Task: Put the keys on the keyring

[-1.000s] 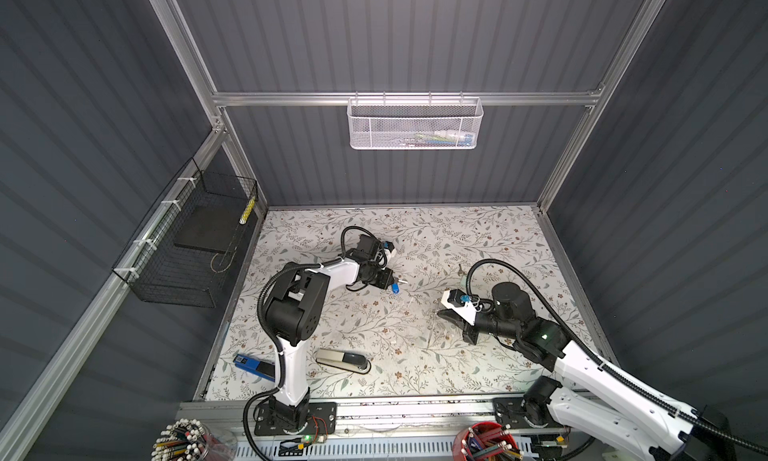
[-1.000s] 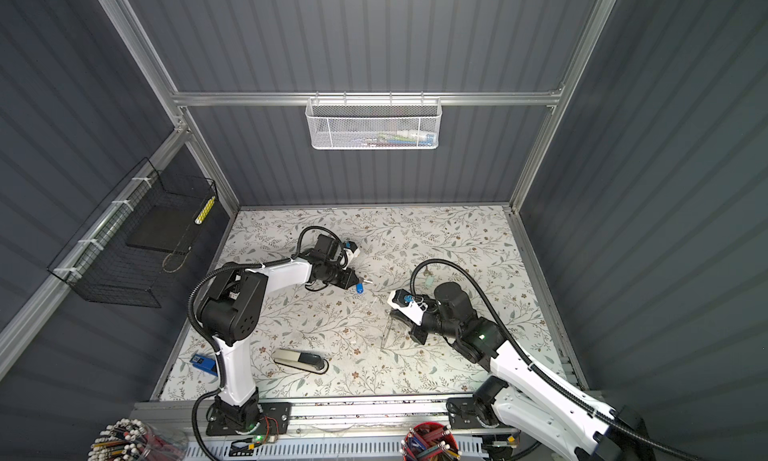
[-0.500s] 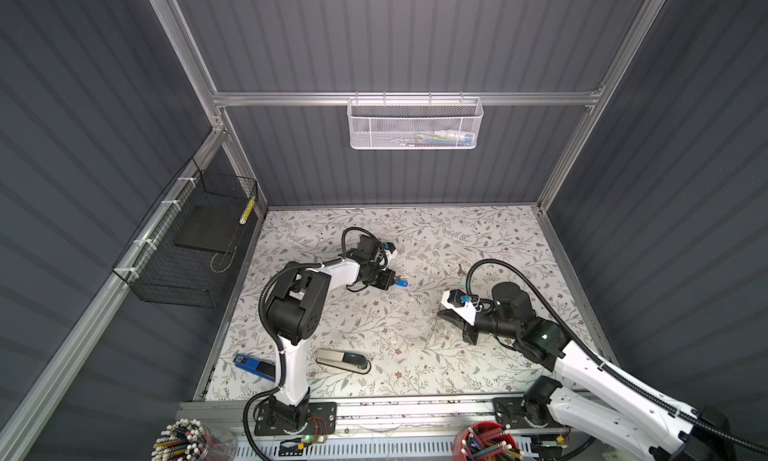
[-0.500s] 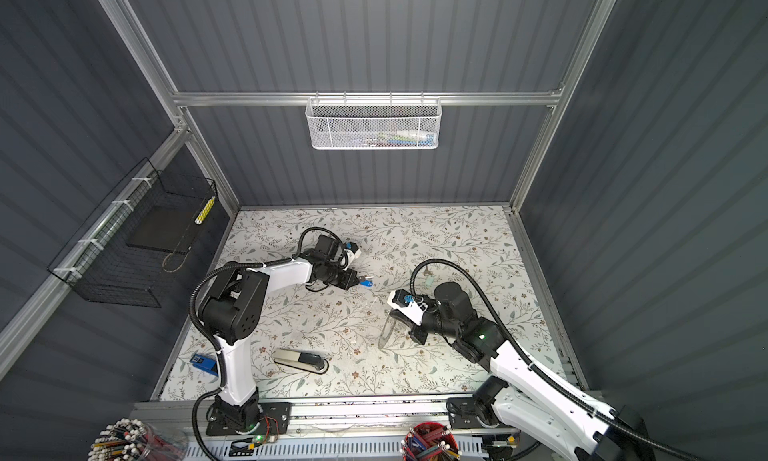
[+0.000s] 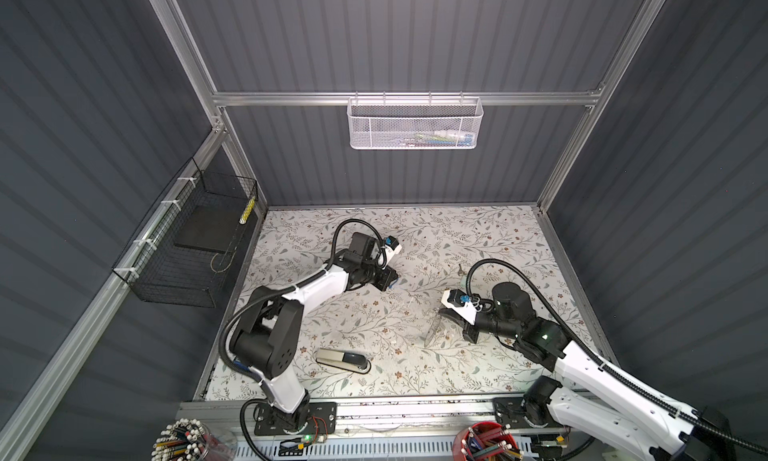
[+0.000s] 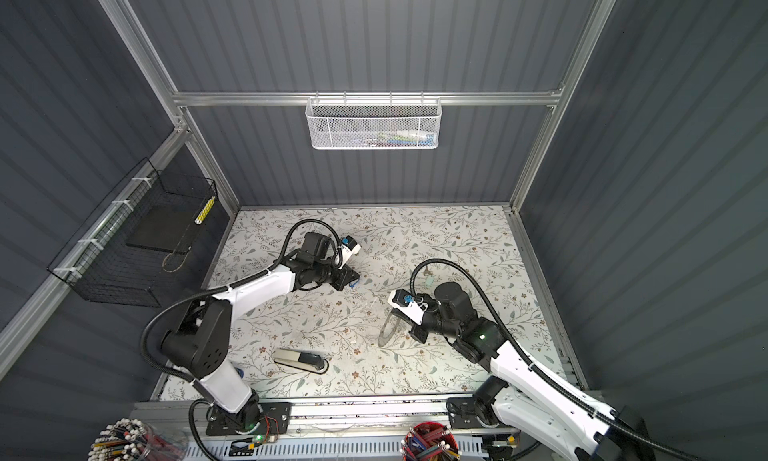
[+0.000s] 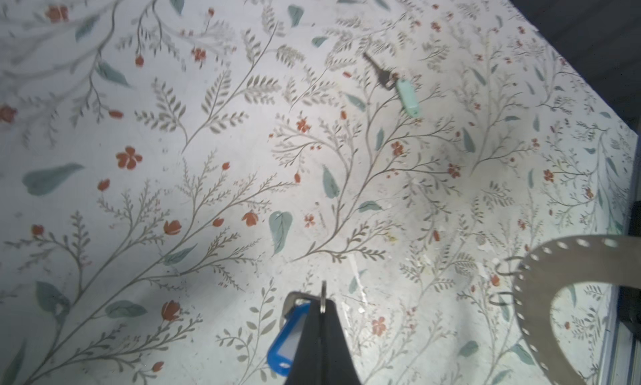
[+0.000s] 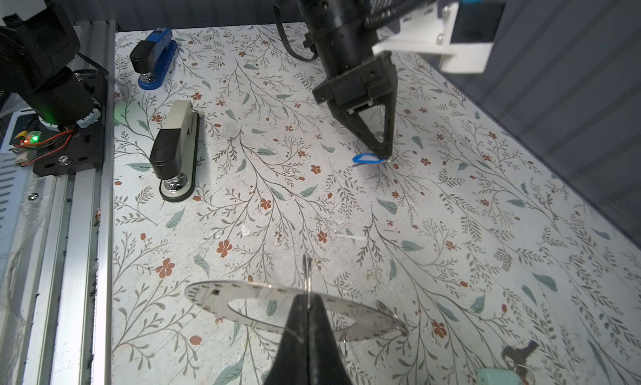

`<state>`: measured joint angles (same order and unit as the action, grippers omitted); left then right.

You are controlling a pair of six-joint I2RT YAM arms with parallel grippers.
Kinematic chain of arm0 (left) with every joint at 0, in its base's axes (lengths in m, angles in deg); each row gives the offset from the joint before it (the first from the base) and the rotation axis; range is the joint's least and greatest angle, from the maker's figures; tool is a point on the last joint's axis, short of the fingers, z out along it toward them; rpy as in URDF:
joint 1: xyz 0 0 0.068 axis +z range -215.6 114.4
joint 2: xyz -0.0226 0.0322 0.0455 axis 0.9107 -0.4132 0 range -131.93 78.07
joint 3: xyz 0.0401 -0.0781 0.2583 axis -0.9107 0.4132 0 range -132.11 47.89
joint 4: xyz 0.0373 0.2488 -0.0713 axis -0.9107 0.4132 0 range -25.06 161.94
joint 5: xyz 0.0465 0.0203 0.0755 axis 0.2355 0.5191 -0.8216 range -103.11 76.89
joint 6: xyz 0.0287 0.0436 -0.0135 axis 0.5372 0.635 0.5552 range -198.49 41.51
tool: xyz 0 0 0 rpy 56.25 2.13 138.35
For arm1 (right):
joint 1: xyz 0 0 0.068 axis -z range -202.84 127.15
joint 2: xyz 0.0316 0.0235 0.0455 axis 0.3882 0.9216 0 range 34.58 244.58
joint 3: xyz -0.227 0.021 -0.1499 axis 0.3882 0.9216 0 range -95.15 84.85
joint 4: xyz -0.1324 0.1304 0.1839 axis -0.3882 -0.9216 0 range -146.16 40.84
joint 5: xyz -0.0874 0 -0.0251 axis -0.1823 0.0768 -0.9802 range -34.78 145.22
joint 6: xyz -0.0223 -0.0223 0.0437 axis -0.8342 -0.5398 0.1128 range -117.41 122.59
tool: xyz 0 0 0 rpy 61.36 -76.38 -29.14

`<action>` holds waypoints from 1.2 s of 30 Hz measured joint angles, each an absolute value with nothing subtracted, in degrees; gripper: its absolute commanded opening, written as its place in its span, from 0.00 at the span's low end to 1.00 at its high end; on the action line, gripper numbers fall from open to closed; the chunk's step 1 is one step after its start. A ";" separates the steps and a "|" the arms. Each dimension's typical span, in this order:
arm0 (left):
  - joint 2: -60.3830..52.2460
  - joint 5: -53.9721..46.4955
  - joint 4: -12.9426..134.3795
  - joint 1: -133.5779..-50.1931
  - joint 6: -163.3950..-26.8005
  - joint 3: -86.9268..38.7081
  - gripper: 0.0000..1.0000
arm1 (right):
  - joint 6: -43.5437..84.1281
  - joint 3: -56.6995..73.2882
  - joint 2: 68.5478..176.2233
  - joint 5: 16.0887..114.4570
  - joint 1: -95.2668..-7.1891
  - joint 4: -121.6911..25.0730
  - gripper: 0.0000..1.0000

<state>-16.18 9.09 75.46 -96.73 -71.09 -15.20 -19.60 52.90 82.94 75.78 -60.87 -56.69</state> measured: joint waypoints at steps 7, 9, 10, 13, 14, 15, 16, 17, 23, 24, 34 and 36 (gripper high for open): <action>-8.82 9.28 77.17 -103.48 -66.11 -15.18 0.00 | -21.66 52.90 82.86 69.37 -61.24 -55.64 0.00; -7.94 9.79 77.74 -103.62 -65.48 -15.00 0.00 | -21.70 52.90 82.55 66.95 -61.61 -54.94 0.00; -7.35 10.22 77.60 -103.68 -65.15 -14.63 0.00 | -21.72 52.90 82.37 66.01 -61.80 -54.66 0.00; -4.08 12.08 77.17 -103.92 -63.84 -12.03 0.00 | -21.70 53.03 81.63 63.17 -62.48 -53.37 0.00; -3.05 12.78 77.04 -103.94 -63.40 -11.22 0.00 | -21.68 53.14 81.41 62.42 -62.61 -52.95 0.00; -2.20 13.61 76.91 -104.14 -62.98 -10.63 0.00 | -21.66 53.36 81.11 61.94 -62.68 -52.43 0.00; -1.69 14.42 76.80 -104.32 -62.63 -10.39 0.00 | -21.64 53.58 80.89 61.50 -62.72 -52.08 0.00; -1.36 15.34 76.42 -104.67 -62.35 -10.26 0.00 | -21.59 53.80 80.71 61.15 -62.77 -51.75 0.00; -1.23 18.79 75.20 -107.46 -61.50 -10.22 0.00 | -21.44 54.19 80.93 59.86 -63.25 -49.78 0.00; -1.32 19.07 75.16 -108.03 -61.50 -10.22 0.00 | -21.44 54.19 81.09 59.73 -63.49 -49.52 0.00; -4.38 19.51 75.38 -111.66 -61.54 -12.25 0.00 | -21.50 54.43 82.16 58.42 -65.78 -48.23 0.00; -4.80 19.49 75.40 -111.75 -61.58 -12.95 0.00 | -21.64 54.61 82.16 58.40 -65.98 -48.21 0.00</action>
<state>-4.80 19.49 75.40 -111.75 -61.58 -12.95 -21.64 54.61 82.16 58.40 -65.98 -48.21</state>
